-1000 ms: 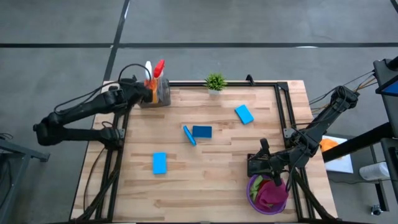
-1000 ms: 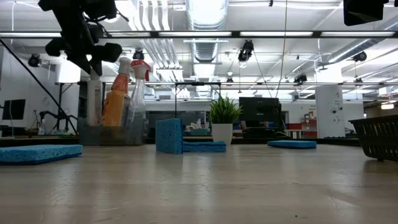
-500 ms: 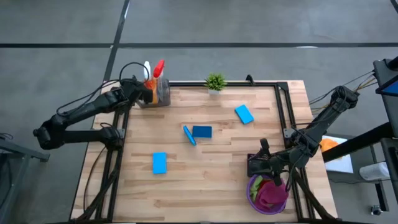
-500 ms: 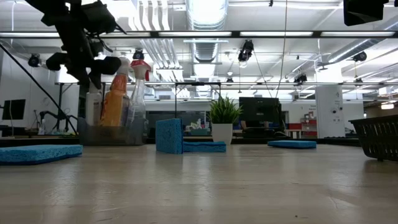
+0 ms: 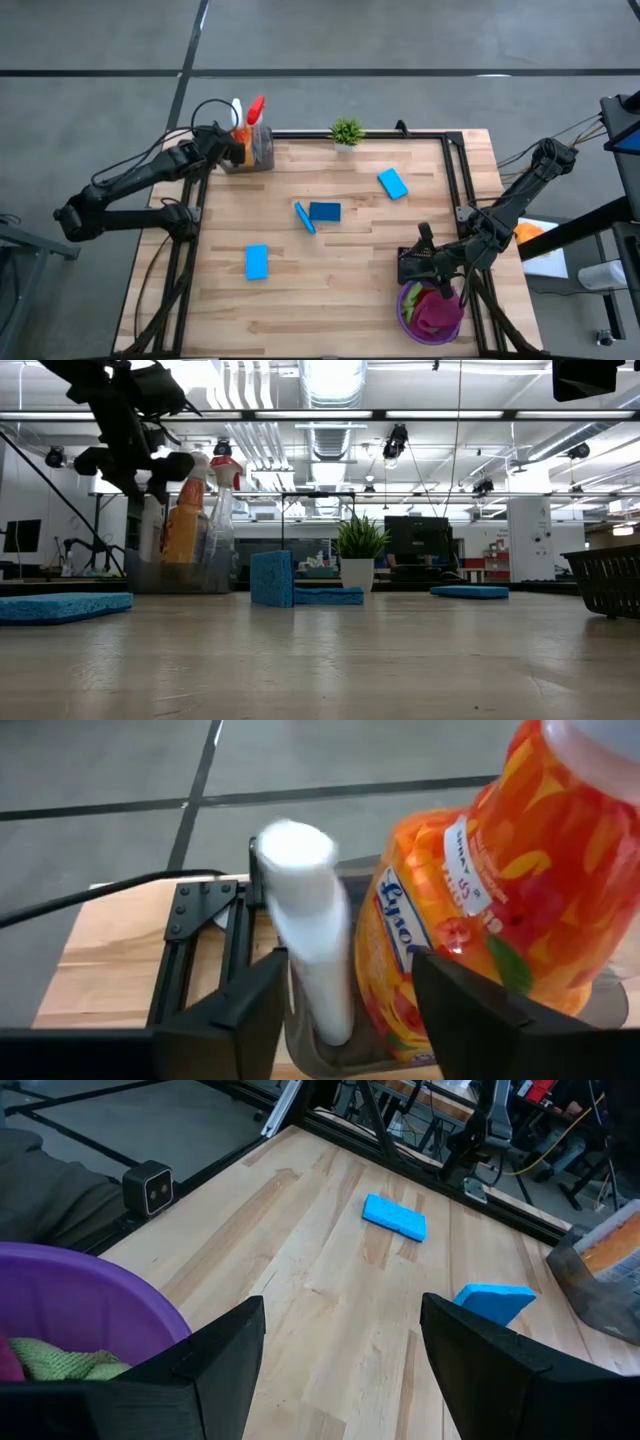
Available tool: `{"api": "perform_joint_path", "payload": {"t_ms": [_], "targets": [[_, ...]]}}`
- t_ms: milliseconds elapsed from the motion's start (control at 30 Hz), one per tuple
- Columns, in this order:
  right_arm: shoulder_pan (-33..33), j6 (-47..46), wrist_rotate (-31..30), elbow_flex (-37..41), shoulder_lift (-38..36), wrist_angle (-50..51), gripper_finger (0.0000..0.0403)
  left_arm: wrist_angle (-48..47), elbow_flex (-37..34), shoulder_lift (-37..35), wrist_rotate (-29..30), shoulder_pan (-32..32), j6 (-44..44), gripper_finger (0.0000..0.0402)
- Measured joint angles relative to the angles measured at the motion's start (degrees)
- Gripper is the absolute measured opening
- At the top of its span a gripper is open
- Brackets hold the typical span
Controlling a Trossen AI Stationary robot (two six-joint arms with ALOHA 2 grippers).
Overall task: Pick & Place Kitchen Items
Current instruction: Put the white plastic restorer bottle into the gray bin, then put the blue sponge into the black bin
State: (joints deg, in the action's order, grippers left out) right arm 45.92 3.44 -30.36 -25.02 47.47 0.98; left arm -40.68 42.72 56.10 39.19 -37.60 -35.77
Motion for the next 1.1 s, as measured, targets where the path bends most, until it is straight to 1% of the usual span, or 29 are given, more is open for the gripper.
{"api": "perform_joint_path", "payload": {"t_ms": [133, 400, 500, 600, 700, 767, 933, 1100], "targets": [[-0.01, 0.00, 0.01, 0.00, 0.00, 0.03, 0.0265, 0.17, 0.94, 0.00, 0.16, 0.00, 0.49, 0.0237], [0.01, 0.00, 0.02, 0.00, 0.00, 0.14, 0.0265, 0.19, 4.39, -0.05, 0.18, 0.40, 2.94, 0.0242], [-0.01, 0.00, 0.02, 0.00, 0.01, 0.17, 0.0265, 0.43, 5.97, -0.15, 0.19, 1.80, 4.56, 0.0242], [0.00, -0.02, 0.02, 0.00, 0.02, 0.17, 0.0265, 2.90, 6.78, -0.90, 0.60, 4.32, 6.79, 0.0242], [-0.01, -0.31, 0.01, 0.08, -0.01, 0.12, 0.0265, 8.38, 6.63, -2.69, 0.89, 8.34, 11.00, 0.0242], [0.01, -0.52, 0.02, 0.74, -0.01, -0.47, 0.0265, 12.48, 5.92, -4.01, 1.07, 12.15, 13.97, 0.0241], [-0.01, -0.61, -0.03, 2.49, 0.02, -2.92, 0.0265, 23.54, 2.27, -6.42, 1.65, 24.00, 21.10, 0.0227], [-0.01, -0.38, -0.59, 2.82, 0.00, -4.88, 0.0265, 32.71, -1.81, -6.48, 1.73, 36.32, 27.73, 0.0201]]}}
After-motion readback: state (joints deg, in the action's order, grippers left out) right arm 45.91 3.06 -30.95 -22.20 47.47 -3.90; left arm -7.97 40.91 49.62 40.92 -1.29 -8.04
